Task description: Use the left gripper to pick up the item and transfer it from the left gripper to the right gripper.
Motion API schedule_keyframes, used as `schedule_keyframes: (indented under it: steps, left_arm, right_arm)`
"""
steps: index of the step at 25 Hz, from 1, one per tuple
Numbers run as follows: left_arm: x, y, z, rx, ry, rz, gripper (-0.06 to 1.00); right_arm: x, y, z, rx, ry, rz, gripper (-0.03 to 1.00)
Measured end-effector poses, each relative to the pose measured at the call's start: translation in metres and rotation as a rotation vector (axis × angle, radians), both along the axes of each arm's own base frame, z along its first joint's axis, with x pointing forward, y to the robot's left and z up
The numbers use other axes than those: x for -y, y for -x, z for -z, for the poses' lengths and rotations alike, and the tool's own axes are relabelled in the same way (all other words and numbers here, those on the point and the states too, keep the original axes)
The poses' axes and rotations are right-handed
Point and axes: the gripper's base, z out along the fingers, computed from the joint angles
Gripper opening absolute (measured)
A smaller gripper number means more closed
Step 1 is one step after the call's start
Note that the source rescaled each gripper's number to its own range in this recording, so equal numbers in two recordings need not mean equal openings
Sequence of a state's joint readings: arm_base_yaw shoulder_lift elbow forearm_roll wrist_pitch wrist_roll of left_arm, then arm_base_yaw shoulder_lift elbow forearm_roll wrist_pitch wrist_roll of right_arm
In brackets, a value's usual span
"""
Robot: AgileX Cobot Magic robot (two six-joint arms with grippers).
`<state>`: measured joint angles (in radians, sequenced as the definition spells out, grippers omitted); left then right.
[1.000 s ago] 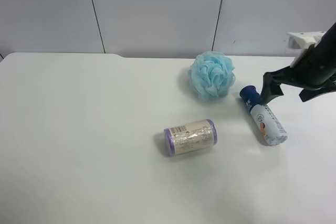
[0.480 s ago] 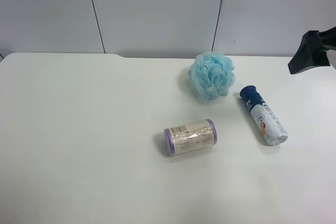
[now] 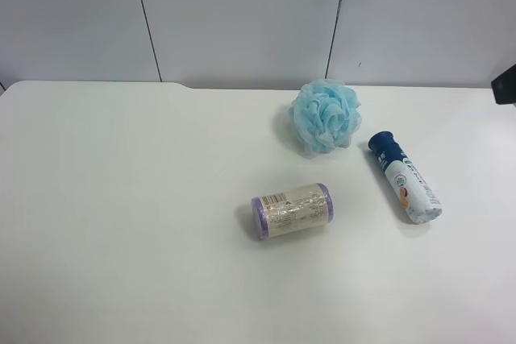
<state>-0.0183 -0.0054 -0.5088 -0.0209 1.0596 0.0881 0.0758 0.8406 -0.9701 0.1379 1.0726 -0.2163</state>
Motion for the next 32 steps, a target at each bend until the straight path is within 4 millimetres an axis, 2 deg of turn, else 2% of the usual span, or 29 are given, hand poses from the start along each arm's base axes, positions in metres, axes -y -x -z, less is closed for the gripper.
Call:
schedule_keyframes:
  steps: [10, 19, 21, 32]
  left_arm:
    - [0.000, 0.000, 0.000, 0.000, 0.000, 0.000, 1.00]
    - [0.000, 0.000, 0.000, 0.000, 0.000, 0.000, 1.00]
    - [0.000, 0.000, 0.000, 0.000, 0.000, 0.000, 1.00]
    - [0.000, 0.000, 0.000, 0.000, 0.000, 0.000, 1.00]
  right_arm:
    - [0.006, 0.079, -0.020, 0.153, -0.022, 0.009, 1.00]
    - [0.015, 0.129, -0.023, 0.309, -0.019, 0.078, 1.00]
    - [0.016, 0.135, -0.016, 0.317, -0.035, 0.091, 1.00]
    - [0.018, 0.162, 0.048, 0.331, -0.049, 0.100, 1.00]
